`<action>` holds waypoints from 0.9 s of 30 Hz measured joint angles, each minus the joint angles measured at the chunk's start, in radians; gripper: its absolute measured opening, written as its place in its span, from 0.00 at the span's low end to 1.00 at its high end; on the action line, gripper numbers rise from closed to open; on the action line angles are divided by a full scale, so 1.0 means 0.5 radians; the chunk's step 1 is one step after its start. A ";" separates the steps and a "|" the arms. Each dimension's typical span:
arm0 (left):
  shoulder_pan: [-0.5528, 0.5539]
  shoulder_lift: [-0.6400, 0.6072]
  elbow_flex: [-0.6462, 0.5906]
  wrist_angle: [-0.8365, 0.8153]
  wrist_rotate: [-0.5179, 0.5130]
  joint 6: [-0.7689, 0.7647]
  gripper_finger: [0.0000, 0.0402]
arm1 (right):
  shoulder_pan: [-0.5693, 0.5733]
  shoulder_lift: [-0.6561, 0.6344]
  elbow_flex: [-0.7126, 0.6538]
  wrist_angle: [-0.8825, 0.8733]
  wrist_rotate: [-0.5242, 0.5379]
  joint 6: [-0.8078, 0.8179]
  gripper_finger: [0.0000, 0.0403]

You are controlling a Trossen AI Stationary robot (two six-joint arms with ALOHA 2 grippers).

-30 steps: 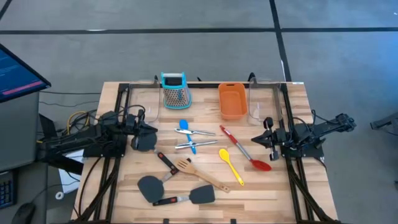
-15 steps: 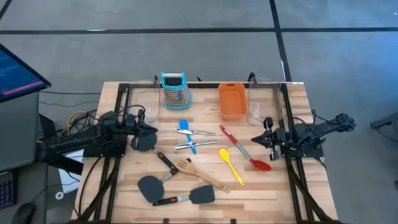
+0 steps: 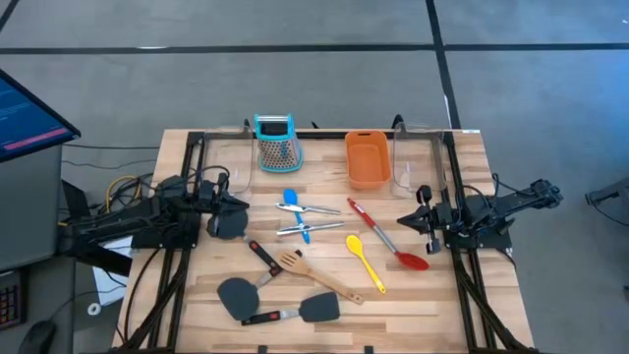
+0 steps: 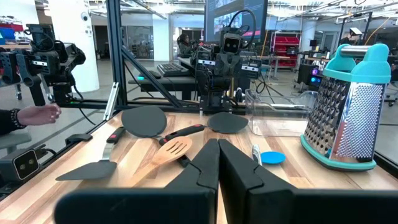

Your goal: Pick & Place Kitchen Items

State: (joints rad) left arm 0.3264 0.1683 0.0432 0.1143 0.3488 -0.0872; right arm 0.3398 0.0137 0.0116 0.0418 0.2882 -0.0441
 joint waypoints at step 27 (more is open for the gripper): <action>0.000 -0.001 -0.001 0.000 -0.001 0.000 0.01 | 0.001 0.000 -0.001 0.004 0.001 -0.069 0.00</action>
State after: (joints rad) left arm 0.3264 0.1680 0.0429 0.1143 0.3485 -0.0872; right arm 0.3401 0.0138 0.0113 0.0437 0.2886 -0.0784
